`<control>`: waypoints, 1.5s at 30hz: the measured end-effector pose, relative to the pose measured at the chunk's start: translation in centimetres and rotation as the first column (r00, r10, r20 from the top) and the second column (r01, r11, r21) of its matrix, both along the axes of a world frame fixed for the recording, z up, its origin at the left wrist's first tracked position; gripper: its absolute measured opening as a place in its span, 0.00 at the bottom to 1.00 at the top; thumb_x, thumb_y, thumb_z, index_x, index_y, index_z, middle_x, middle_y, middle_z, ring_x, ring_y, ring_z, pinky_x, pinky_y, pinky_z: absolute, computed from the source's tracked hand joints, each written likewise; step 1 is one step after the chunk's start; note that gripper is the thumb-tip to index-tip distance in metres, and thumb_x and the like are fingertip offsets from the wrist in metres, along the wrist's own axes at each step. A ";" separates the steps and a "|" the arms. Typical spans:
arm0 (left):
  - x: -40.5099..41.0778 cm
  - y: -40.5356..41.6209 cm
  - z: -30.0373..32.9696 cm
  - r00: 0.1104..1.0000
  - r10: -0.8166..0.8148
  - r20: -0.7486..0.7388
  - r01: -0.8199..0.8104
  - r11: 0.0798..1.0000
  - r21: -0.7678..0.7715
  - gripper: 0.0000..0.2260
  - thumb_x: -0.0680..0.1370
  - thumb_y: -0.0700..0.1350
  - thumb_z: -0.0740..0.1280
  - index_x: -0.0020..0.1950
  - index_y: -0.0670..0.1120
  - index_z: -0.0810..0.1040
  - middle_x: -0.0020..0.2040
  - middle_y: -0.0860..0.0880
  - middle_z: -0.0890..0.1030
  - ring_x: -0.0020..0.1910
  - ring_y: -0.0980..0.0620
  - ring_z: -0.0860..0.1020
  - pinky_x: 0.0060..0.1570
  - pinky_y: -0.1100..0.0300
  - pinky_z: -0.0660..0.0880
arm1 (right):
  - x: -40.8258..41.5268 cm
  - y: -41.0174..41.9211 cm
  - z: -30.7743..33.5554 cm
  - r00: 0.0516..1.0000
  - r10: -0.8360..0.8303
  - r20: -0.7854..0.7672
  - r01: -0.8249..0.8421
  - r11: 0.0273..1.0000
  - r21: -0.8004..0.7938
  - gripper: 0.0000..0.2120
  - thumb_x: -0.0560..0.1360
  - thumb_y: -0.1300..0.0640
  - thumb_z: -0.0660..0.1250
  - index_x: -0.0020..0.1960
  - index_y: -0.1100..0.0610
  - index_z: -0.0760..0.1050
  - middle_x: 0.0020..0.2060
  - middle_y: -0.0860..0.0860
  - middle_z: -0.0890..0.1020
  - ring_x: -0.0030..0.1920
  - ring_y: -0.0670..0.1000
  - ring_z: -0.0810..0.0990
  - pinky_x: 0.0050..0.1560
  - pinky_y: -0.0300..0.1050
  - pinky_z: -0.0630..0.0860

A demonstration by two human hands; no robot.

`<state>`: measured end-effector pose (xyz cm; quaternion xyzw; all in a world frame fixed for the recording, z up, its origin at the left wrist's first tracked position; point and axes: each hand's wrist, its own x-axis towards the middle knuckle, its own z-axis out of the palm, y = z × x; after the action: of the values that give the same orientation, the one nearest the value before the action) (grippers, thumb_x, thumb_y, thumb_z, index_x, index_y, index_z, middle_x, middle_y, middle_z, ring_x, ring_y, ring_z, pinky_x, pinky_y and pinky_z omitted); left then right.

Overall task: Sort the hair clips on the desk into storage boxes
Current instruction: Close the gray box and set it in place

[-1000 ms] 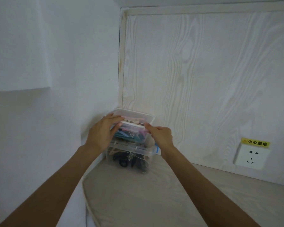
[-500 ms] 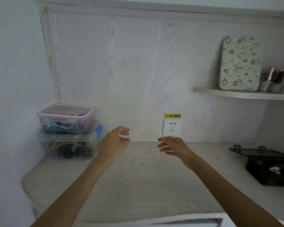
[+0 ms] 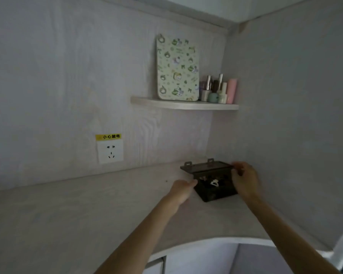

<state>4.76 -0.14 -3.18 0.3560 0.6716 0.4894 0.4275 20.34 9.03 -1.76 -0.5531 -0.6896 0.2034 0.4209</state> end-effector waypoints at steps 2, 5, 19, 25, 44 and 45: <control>1.6 1.6 -0.5 0.999 -0.050 0.006 0.050 0.999 0.000 0.19 0.79 0.52 0.61 0.63 0.41 0.73 0.57 0.47 0.75 0.55 0.46 0.76 0.54 0.59 0.72 | 0.9 1.9 -0.8 0.984 -0.060 0.168 0.078 0.992 -0.102 0.19 0.78 0.56 0.58 0.67 0.64 0.68 0.64 0.62 0.74 0.64 0.61 0.72 0.67 0.53 0.67; 2.4 2.9 -1.5 0.995 -0.098 0.004 0.098 0.995 0.027 0.22 0.79 0.53 0.61 0.70 0.45 0.69 0.66 0.46 0.74 0.63 0.46 0.74 0.62 0.59 0.70 | 0.6 2.4 -1.6 0.937 -0.037 0.348 0.122 0.966 -0.226 0.21 0.81 0.53 0.48 0.69 0.64 0.65 0.69 0.61 0.67 0.69 0.61 0.63 0.71 0.52 0.58; -18.1 -14.7 -0.9 0.890 0.413 -0.191 -0.429 0.902 -0.048 0.08 0.59 0.37 0.61 0.36 0.36 0.71 0.37 0.38 0.72 0.39 0.44 0.72 0.33 0.59 0.59 | -15.9 -10.8 -1.4 0.852 0.516 -0.092 -0.521 0.817 -0.246 0.18 0.73 0.59 0.68 0.61 0.57 0.70 0.44 0.53 0.77 0.43 0.51 0.77 0.41 0.43 0.75; -23.1 -24.7 -0.8 0.754 0.641 0.143 -0.655 0.750 0.093 0.10 0.76 0.46 0.62 0.40 0.43 0.77 0.43 0.42 0.78 0.41 0.46 0.76 0.47 0.56 0.71 | -23.2 -16.5 -2.4 0.656 0.646 -0.389 -0.749 0.498 -0.436 0.32 0.69 0.58 0.73 0.69 0.58 0.63 0.56 0.56 0.75 0.53 0.52 0.75 0.49 0.40 0.74; -25.9 -22.2 -2.9 0.788 0.605 0.116 -0.603 0.796 -0.055 0.29 0.73 0.66 0.59 0.60 0.44 0.78 0.60 0.44 0.79 0.58 0.45 0.77 0.67 0.50 0.68 | -26.8 -11.6 -2.8 0.700 0.645 -0.307 -0.675 0.456 -0.580 0.28 0.75 0.36 0.54 0.58 0.57 0.77 0.56 0.55 0.80 0.59 0.55 0.76 0.68 0.52 0.66; -26.3 -22.4 -2.8 0.794 0.600 0.095 -0.596 0.800 -0.067 0.26 0.75 0.61 0.60 0.61 0.43 0.77 0.60 0.42 0.79 0.58 0.44 0.78 0.66 0.50 0.70 | -27.0 -11.8 -2.8 0.706 0.643 -0.296 -0.662 0.453 -0.596 0.25 0.77 0.40 0.55 0.56 0.59 0.77 0.54 0.57 0.81 0.56 0.55 0.77 0.66 0.51 0.68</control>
<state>-21.49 -22.55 -5.98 0.0904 0.7327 0.6071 0.2939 -6.68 -2.76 -4.52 -0.3545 -0.7214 0.5875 0.0934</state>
